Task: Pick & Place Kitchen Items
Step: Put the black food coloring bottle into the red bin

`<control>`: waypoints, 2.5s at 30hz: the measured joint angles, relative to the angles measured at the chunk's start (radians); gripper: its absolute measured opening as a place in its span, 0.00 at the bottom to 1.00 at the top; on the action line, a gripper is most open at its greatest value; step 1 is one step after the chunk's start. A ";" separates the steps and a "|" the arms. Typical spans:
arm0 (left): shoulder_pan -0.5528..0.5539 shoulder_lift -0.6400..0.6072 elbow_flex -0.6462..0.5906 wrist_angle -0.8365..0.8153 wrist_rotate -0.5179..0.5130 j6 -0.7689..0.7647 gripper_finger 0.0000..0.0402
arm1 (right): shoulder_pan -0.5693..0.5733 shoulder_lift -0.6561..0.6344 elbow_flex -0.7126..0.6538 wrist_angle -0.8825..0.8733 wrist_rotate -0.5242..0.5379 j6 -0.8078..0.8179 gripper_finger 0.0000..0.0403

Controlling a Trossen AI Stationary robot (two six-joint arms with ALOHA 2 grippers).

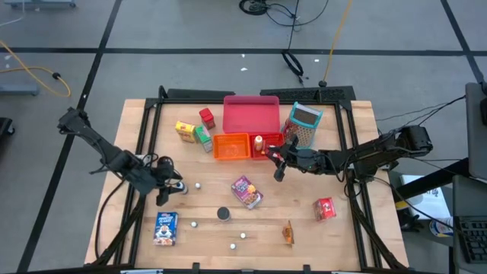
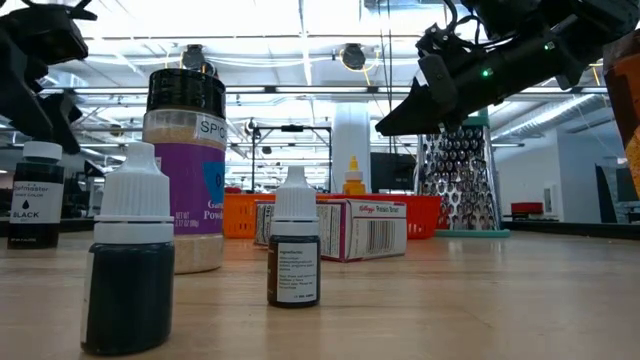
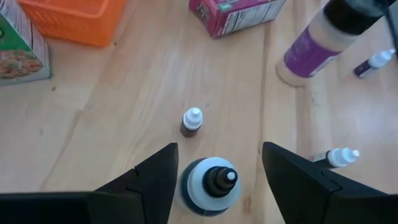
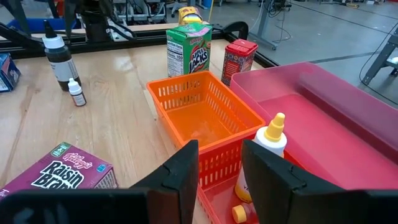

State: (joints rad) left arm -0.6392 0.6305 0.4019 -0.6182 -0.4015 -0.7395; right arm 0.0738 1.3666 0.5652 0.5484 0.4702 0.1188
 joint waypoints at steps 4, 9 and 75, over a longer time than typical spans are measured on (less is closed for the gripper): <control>0.000 0.049 0.000 0.000 0.008 -0.022 0.59 | 0.000 0.000 0.000 -0.003 0.000 0.000 0.29; 0.000 0.124 0.000 0.000 0.034 -0.054 0.59 | 0.000 0.000 0.000 -0.003 0.000 0.000 0.29; 0.527 0.819 0.709 0.375 0.266 0.703 0.33 | 0.045 0.000 0.049 0.151 -0.370 -0.085 0.34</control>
State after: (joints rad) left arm -0.1121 1.4499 1.1113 -0.2429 -0.1353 -0.0362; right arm 0.1193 1.3670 0.6144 0.6991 0.1001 0.0335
